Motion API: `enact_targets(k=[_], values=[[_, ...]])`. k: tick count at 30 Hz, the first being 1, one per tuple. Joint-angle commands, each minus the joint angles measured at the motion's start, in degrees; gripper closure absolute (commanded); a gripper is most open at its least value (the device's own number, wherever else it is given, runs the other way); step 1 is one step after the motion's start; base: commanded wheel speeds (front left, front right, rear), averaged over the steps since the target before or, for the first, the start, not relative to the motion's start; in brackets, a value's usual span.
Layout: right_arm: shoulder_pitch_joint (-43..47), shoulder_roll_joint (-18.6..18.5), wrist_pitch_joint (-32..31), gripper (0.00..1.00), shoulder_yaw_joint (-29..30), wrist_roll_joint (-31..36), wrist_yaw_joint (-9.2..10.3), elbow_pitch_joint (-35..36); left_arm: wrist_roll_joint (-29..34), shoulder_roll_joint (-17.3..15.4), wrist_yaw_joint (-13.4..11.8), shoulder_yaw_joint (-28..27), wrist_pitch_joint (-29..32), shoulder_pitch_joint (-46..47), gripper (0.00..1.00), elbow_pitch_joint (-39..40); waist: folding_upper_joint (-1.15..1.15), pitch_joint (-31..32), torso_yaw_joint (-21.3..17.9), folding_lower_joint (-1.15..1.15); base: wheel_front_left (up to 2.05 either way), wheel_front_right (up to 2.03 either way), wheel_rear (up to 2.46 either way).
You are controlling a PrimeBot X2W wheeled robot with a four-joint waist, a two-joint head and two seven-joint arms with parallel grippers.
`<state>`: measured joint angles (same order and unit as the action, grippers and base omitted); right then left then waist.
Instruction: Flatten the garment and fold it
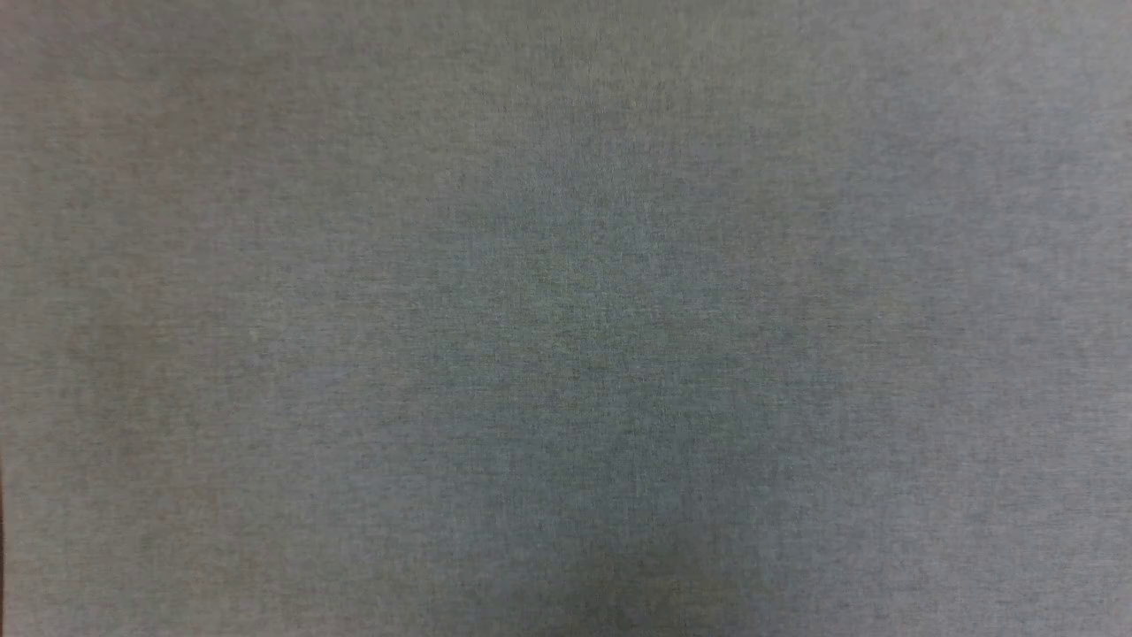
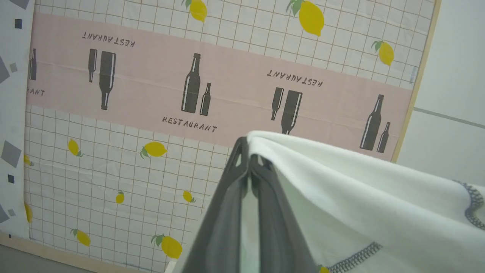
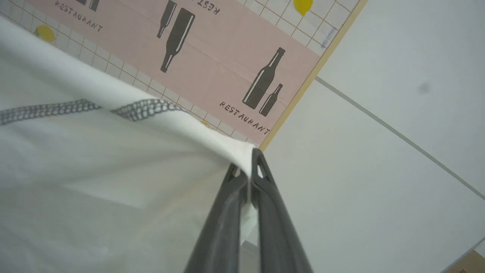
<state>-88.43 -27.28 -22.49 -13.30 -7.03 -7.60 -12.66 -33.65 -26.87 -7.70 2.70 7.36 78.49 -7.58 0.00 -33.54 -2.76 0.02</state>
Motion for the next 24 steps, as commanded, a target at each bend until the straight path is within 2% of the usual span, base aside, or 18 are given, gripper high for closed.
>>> enact_targets(k=[1, 4, 7, 11, 14, 19, 24], values=[[-2.33, 0.72, 2.26, 1.0, 1.04, 1.29, 0.11, -1.56, 0.7, 0.07, -0.24, -0.47, -1.61, 1.76, 1.0, -1.12, 0.0, -4.57, -0.62, -0.02, 0.0, 0.0, 0.0], [-5.21, 2.27, 6.62, 1.0, 1.76, 4.04, 0.11, -5.29, 0.95, 0.47, 0.34, -1.09, -5.53, 3.93, 1.0, -3.91, 0.0, -5.17, -0.22, -0.02, 0.0, 0.0, 0.0], [-4.38, 3.15, 8.44, 1.0, 0.72, 3.92, 0.11, -8.44, 0.33, 0.84, 1.85, -0.58, -6.45, 2.91, 1.0, -6.75, 0.0, -5.09, 0.2, -0.02, 0.0, 0.0, 0.0], [0.72, 2.48, 9.05, 1.0, -3.04, 0.79, 0.11, -11.6, 0.31, 0.74, 4.07, 1.33, -6.27, -2.14, 1.0, -10.29, 0.0, -4.08, 0.91, -0.02, 0.0, 0.0, 0.0], [7.06, 1.52, 8.11, 1.0, -6.25, -4.07, 0.11, -12.39, -0.16, 0.41, 5.58, 2.63, -5.12, -8.33, 1.0, -12.03, 0.0, -2.29, 1.14, -0.02, 0.0, 0.0, 0.0], [18.67, -2.15, 3.52, 1.0, -10.33, -12.26, 0.11, -8.99, -2.43, -0.38, 6.96, 3.8, -0.64, -20.1, 1.0, -11.23, 0.0, 2.05, 1.37, -0.02, 0.0, 0.0, 0.0], [31.62, -6.69, -1.92, 1.0, -9.08, -17.37, 0.11, -0.64, -5.5, -0.76, 5.59, 3.08, 3.13, -34.5, 1.0, -4.31, 0.0, 8.02, 1.82, -0.02, 0.0, 0.0, 0.0]])
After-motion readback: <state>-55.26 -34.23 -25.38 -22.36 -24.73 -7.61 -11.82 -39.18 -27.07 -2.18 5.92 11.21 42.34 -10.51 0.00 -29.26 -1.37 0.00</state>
